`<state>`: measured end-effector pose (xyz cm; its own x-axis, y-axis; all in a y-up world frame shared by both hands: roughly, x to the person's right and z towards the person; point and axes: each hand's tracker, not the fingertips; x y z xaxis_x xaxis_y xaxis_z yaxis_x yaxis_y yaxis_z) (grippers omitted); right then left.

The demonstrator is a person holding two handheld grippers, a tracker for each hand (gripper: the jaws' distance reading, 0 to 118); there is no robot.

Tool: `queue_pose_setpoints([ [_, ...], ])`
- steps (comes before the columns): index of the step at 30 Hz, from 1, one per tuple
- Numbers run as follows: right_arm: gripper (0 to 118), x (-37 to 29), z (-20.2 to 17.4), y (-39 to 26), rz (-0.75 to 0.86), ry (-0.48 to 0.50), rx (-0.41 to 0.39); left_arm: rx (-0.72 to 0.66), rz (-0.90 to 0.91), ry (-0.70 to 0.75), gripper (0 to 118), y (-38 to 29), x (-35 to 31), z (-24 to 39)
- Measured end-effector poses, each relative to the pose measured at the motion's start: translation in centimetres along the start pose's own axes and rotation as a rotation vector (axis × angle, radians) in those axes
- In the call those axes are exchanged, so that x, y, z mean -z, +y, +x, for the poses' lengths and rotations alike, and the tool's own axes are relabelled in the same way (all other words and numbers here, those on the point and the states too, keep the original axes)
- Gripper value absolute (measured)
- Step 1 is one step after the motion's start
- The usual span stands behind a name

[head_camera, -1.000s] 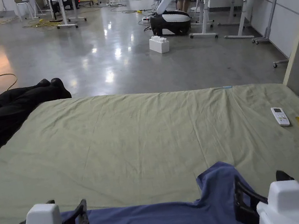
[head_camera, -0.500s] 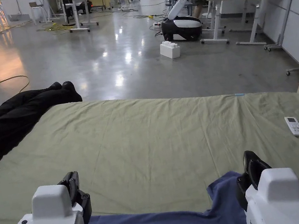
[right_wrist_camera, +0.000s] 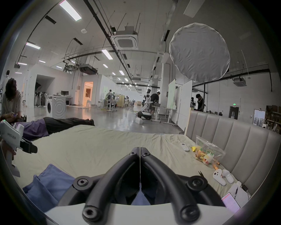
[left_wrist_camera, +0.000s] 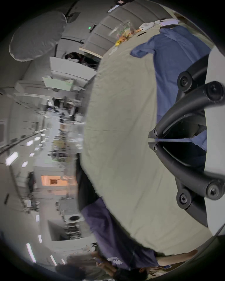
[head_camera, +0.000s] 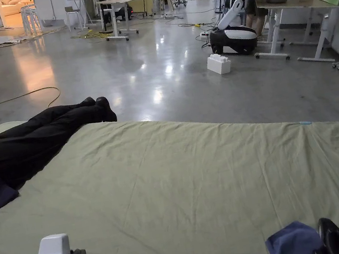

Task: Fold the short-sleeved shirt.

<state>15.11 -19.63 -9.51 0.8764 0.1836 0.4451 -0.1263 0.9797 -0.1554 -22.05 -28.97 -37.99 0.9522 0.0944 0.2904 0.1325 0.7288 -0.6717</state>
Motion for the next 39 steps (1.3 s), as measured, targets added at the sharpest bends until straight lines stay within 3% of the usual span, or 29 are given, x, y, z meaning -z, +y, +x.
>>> queue_pose_setpoints([
  [2, 1, 0.5, 0.1, -0.6, -0.023, -0.005, -0.005, 0.032, -0.103, -0.018, 14, 0.4, 3.1, -0.4],
  [7, 1, 1.4, 0.8, -2.2, -0.084, -0.023, -0.014, 0.069, -0.199, 0.021, 65, 0.8, 8.2, -0.5],
  [13, 1, 2.0, 1.7, -4.1, -0.155, -0.048, -0.016, 0.050, -0.306, 0.023, 68, 0.3, 12.2, -0.4],
  [15, 1, 2.1, 2.2, -4.7, -0.190, -0.051, 0.018, 0.055, -0.304, 0.031, 69, -0.1, 12.6, -0.3],
  [17, 1, 2.2, 2.5, -5.3, -0.211, -0.060, 0.032, 0.074, -0.299, 0.035, 68, 0.0, 12.4, 0.1],
  [19, 1, 2.3, 2.8, -5.8, -0.226, -0.067, 0.037, 0.086, -0.306, 0.056, 58, 0.0, 12.4, 0.6],
  [20, 1, 2.4, 3.0, -6.0, -0.235, -0.067, 0.042, 0.083, -0.313, 0.053, 49, 0.0, 12.3, 0.8],
  [22, 1, 2.5, 3.2, -6.3, -0.244, -0.069, 0.052, 0.115, -0.303, 0.034, 11, -0.1, 11.9, 1.4],
  [23, 1, 2.6, 3.3, -6.4, -0.246, -0.071, 0.056, 0.131, -0.296, 0.013, 5, -0.2, 11.8, 1.9],
  [26, 1, 3.6, 4.1, -6.5, -0.260, -0.067, 0.070, 0.123, -0.320, -0.032, 5, -0.7, 11.5, 2.5],
  [29, 1, 5.7, 5.6, -7.1, -0.365, -0.040, 0.141, 0.099, -0.281, -0.045, 5, -0.8, 10.1, 2.6],
  [31, 2, 7.9, 6.8, -7.5, -0.441, -0.018, 0.100, 0.115, -0.251, -0.043, 5, -1.1, 8.9, 2.6],
  [32, 6, 9.2, 7.5, -8.1, -0.505, -0.005, 0.126, 0.124, -0.225, -0.037, 5, -1.2, 8.2, 2.6],
  [34, 37, 12.2, 8.6, -9.0, -0.618, 0.040, 0.075, 0.106, -0.195, -0.033, 5, -1.1, 7.0, 2.2],
  [36, 58, 15.0, 9.4, -10.4, -0.699, 0.065, 0.053, 0.088, -0.153, -0.027, 5, -0.8, 6.0, 1.6],
  [39, 67, 18.7, 10.0, -12.1, -0.846, 0.068, 0.011, 0.100, -0.110, -0.018, 5, -0.2, 3.6, 1.9],
])
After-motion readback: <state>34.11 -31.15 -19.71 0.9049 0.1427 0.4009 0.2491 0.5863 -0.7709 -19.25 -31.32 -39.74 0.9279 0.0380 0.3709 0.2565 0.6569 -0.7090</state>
